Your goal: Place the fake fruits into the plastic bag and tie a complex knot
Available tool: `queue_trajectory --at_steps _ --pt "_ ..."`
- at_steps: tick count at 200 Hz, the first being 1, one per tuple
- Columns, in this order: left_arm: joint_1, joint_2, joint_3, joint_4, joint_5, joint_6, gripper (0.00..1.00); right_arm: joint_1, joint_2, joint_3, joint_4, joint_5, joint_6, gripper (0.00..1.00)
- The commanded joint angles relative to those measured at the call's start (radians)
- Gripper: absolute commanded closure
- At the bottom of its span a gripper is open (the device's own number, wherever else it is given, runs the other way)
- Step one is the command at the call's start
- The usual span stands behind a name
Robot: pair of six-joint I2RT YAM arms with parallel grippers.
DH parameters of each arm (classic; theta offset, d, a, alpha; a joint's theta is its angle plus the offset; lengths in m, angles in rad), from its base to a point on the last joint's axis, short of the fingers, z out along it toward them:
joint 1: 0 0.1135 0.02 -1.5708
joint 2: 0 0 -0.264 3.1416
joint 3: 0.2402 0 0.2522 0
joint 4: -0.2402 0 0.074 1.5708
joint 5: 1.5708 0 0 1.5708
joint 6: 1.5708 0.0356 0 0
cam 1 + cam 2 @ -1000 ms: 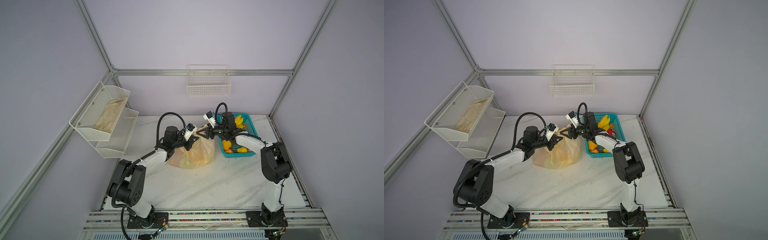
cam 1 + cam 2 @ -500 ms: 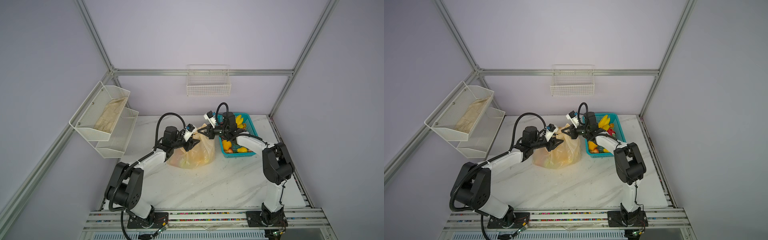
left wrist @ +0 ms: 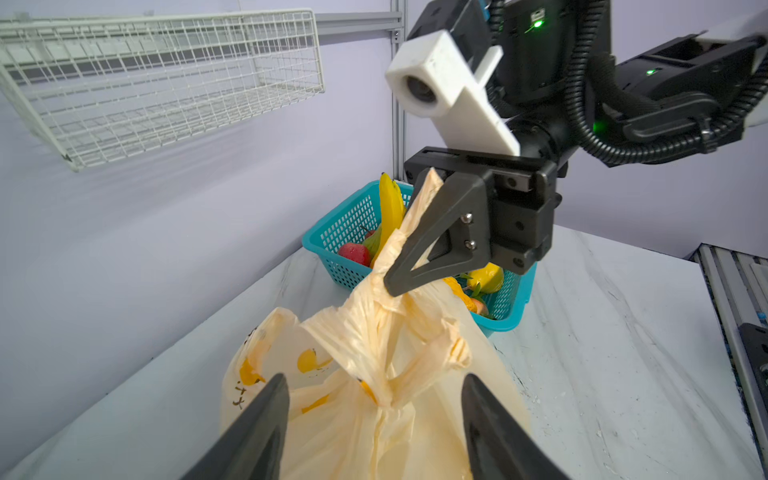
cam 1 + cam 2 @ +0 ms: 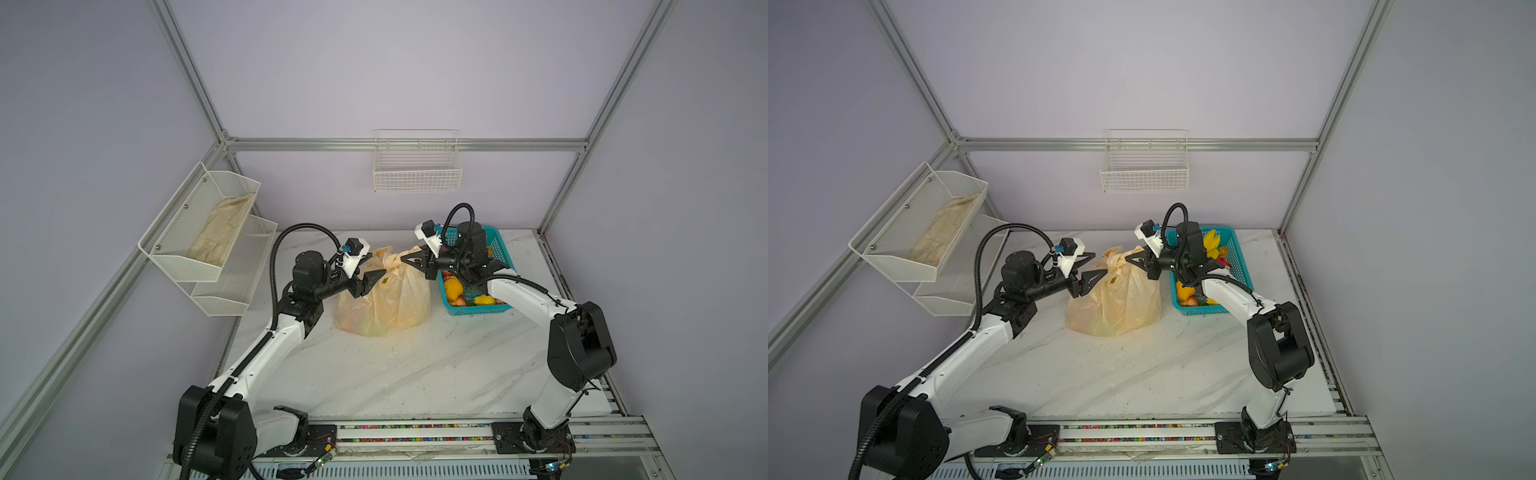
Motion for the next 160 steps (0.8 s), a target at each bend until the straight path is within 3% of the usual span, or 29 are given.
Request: queue_trajectory --at_steps 1,74,105,128,160 --pt "0.003 0.053 0.109 -0.026 0.005 -0.04 0.35 -0.002 -0.028 -0.016 0.027 -0.039 -0.052 1.0" --pt "0.0 0.132 0.166 -0.06 0.083 -0.031 0.4 -0.001 -0.026 -0.023 0.044 -0.047 -0.046 1.0" --pt "0.0 0.113 0.161 -0.171 0.072 0.148 0.36 -0.002 -0.011 0.011 -0.004 -0.018 -0.047 1.0" --pt "-0.001 0.102 0.134 -0.182 0.004 0.286 0.32 -0.002 0.002 0.031 -0.004 -0.043 0.001 1.0" --pt "-0.001 0.159 0.176 -0.154 -0.048 0.324 0.29 -0.001 0.021 0.037 0.048 -0.108 0.099 1.0"
